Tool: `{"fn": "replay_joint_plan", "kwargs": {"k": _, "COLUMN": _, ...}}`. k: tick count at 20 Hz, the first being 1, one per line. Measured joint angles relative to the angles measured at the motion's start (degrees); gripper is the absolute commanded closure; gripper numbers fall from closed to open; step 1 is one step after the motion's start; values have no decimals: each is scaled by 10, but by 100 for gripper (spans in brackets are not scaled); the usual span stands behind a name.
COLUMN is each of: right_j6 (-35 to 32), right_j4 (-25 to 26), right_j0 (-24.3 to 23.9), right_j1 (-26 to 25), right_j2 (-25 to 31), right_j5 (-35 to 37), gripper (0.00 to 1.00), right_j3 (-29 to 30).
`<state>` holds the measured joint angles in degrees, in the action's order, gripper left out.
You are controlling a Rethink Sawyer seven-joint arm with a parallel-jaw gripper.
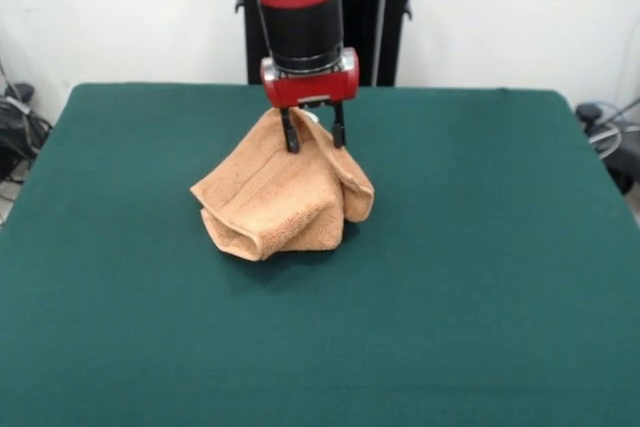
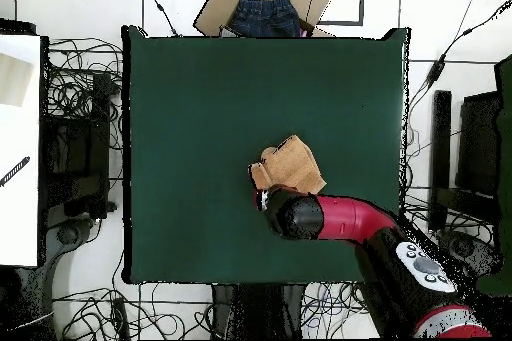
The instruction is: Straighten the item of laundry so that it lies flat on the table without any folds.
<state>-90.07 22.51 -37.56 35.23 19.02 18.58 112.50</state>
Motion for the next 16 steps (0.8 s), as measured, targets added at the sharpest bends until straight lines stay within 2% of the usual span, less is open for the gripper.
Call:
{"fn": "replay_joint_plan", "kwargs": {"k": 2, "right_j6": 0, "right_j4": 8, "right_j0": 2, "right_j1": -4, "right_j2": 0, "right_j5": -7, "gripper": 0, "right_j3": 0}}
{"fn": "replay_joint_plan", "kwargs": {"k": 3, "right_j6": 0, "right_j4": 16, "right_j0": 6, "right_j1": -5, "right_j2": 0, "right_j5": -15, "gripper": 100, "right_j3": 0}}
{"fn": "replay_joint_plan", "kwargs": {"k": 16, "right_j6": 0, "right_j4": 27, "right_j0": 14, "right_j1": -5, "right_j2": 0, "right_j5": -23, "gripper": 100, "right_j3": 0}}
